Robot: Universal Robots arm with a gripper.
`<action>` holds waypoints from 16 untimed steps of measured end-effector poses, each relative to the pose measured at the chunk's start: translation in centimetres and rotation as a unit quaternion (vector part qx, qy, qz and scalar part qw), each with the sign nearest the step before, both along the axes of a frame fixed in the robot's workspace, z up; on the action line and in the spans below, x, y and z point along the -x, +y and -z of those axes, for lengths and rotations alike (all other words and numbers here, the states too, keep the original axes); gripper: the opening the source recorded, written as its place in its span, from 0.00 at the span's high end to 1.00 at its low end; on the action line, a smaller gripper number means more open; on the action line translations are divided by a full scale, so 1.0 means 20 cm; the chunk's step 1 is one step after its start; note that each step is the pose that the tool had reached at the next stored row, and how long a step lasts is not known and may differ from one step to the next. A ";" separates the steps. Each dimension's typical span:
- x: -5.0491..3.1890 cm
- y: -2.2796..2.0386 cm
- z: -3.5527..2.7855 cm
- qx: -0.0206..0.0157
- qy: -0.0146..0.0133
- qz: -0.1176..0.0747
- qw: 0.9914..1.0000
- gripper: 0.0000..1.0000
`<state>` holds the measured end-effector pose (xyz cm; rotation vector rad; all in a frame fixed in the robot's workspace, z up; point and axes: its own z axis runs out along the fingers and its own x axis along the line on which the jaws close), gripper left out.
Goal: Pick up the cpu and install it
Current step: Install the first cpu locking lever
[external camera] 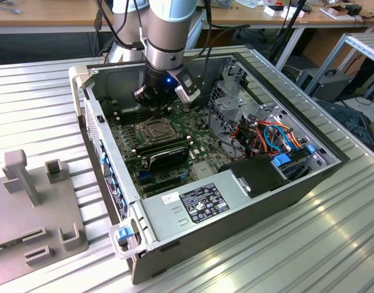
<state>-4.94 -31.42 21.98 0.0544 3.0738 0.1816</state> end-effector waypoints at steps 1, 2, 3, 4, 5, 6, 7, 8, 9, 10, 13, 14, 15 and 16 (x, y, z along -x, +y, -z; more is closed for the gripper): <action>0.000 0.000 -0.006 0.000 0.000 0.000 1.000 0.89; 0.000 0.000 -0.012 0.000 0.000 0.000 1.000 0.89; 0.000 0.000 -0.018 0.000 0.000 0.000 1.000 0.89; 0.000 0.000 -0.019 0.000 0.000 0.000 1.000 0.89; 0.000 0.000 -0.019 0.000 0.000 0.000 1.000 0.89; 0.000 0.000 -0.020 0.000 0.000 0.000 1.000 0.89; 0.000 0.000 -0.020 0.000 0.000 0.000 1.000 0.89; 0.002 0.000 -0.020 0.000 0.000 0.000 1.000 0.89; 0.009 0.000 -0.021 0.000 0.000 0.000 1.000 0.89; 0.027 0.000 -0.020 0.000 -0.002 0.000 1.000 0.89; 0.067 0.000 -0.021 0.000 -0.008 0.000 1.000 0.89; 0.076 0.000 -0.022 0.000 -0.010 0.000 1.000 0.89; 0.089 0.000 -0.024 0.000 -0.013 0.000 1.000 0.89; 0.097 0.000 -0.025 0.000 -0.015 0.000 1.000 0.89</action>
